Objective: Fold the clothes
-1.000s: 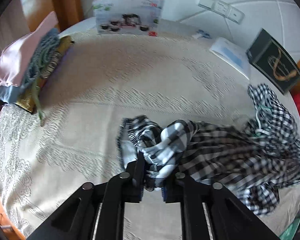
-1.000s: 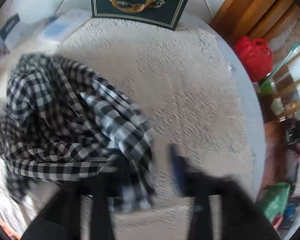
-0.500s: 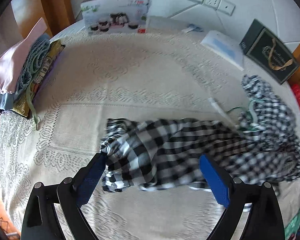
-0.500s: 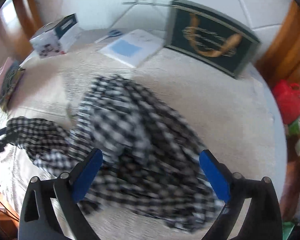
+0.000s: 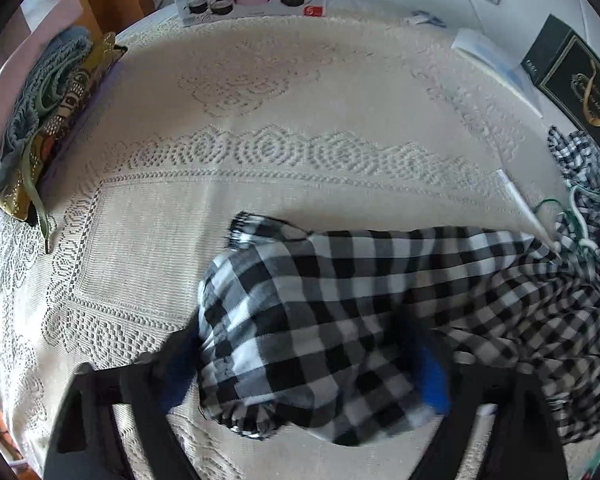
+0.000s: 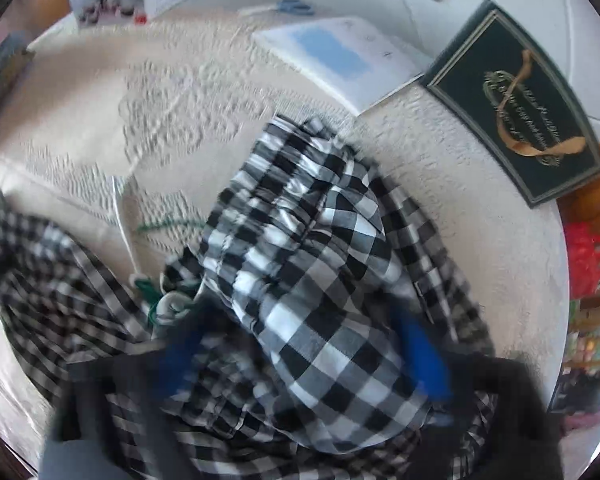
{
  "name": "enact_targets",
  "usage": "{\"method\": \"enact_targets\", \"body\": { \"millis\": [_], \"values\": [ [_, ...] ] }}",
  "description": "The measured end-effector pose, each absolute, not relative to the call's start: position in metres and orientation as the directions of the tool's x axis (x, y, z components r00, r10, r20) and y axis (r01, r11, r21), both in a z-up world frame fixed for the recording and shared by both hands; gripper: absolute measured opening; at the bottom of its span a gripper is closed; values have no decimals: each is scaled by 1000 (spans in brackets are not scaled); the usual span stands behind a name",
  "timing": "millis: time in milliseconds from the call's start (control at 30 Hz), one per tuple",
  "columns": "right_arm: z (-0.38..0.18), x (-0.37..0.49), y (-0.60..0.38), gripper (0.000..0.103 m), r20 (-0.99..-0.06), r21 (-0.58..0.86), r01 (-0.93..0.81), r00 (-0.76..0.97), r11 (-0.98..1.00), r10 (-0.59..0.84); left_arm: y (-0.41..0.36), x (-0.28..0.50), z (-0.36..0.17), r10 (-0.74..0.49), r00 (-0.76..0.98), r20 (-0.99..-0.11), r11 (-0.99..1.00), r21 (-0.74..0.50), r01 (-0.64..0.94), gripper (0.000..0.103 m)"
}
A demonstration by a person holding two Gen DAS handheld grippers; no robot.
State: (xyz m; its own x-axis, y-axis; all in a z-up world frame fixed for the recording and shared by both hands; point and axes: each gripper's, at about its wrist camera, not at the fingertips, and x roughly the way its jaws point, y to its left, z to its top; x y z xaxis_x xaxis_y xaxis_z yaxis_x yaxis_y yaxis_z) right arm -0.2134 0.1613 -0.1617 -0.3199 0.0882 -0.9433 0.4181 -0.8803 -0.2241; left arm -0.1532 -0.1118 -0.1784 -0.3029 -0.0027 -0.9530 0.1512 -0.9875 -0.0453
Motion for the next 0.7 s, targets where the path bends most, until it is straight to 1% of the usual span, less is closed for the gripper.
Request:
{"method": "enact_targets", "body": {
  "millis": [33,67,100,200,233,333,433,533,567,600,667,700],
  "values": [
    [-158,-215,169,23,-947,-188,400,-315,-897,58,-111,-154,-174,30,-307,-951,-986,-78,145,40],
    [-154,-217,177,22,-950,-152,381,-310,-912,29,-112,-155,-169,86,-305,-948,-981,-135,143,35],
    [-149,-219,186,19,-951,-116,363,-308,-925,-2,-112,-156,-164,97,-309,-946,-978,-148,146,29],
    [-105,-223,226,18,-914,-30,304,-394,-952,-97,-109,-160,-144,59,-349,-935,-980,-120,156,24],
    [-91,-225,238,17,-899,-27,285,-427,-958,-101,-108,-163,-136,43,-363,-931,-981,-108,162,22],
    [-40,-240,300,17,-838,-11,191,-537,-982,-95,-109,-174,-108,1,-413,-911,-977,-88,192,22],
    [-3,-258,376,17,-796,13,69,-603,-998,-52,-112,-199,-88,-25,-451,-892,-970,-87,225,22],
    [9,-274,451,17,-787,55,-71,-617,-996,0,-110,-233,-74,-36,-463,-886,-966,-87,242,22],
    [7,-279,471,18,-793,67,-106,-609,-992,11,-108,-246,-72,-32,-461,-887,-966,-91,243,23],
    [6,-285,489,23,-800,76,-140,-600,-987,23,-106,-256,-73,-19,-457,-889,-967,-99,234,25],
    [-9,-294,510,41,-827,45,-187,-558,-981,69,-93,-280,-73,0,-445,-895,-969,-111,223,48],
    [-18,-295,518,63,-837,25,-201,-540,-979,89,-85,-283,-73,-10,-447,-894,-971,-98,217,75]
  ]
}}
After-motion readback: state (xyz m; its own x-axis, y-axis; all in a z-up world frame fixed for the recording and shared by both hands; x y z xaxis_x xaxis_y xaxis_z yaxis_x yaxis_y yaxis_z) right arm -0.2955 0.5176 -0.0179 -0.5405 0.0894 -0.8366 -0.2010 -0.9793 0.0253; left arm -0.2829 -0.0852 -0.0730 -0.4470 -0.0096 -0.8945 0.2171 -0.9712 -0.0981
